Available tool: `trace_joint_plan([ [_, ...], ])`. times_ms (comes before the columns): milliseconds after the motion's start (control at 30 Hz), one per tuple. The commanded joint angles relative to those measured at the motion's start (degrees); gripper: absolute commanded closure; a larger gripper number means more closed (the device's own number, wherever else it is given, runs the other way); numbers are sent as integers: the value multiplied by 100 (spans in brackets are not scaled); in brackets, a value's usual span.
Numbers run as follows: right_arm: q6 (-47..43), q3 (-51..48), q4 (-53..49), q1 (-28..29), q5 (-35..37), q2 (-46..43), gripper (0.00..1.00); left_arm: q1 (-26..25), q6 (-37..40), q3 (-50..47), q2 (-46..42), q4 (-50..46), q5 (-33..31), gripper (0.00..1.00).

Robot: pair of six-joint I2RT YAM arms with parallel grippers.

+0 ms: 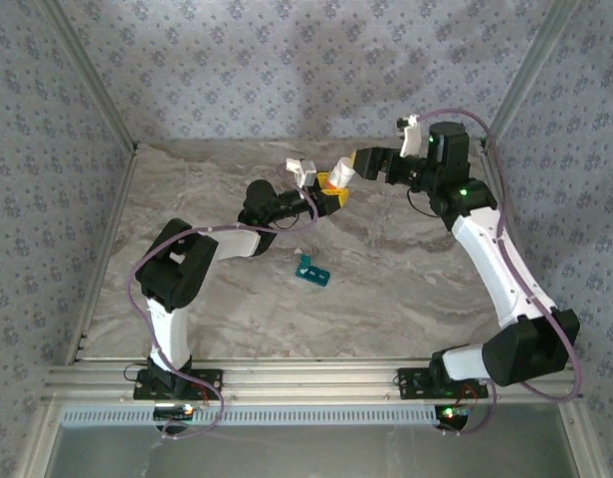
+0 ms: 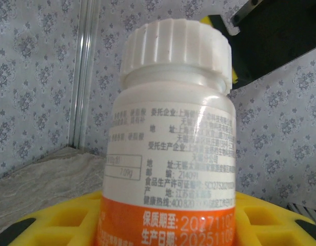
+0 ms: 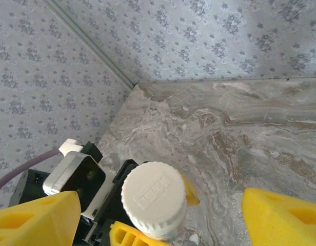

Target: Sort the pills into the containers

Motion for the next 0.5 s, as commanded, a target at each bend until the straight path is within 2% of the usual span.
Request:
trace_joint_plan([
  [0, -190, 28, 270, 3, -603, 176, 17, -37, -85, 114, -5, 335, 3, 100],
  [467, -76, 104, 431, 127, -751, 538, 27, -72, -104, 149, 17, 322, 28, 100],
])
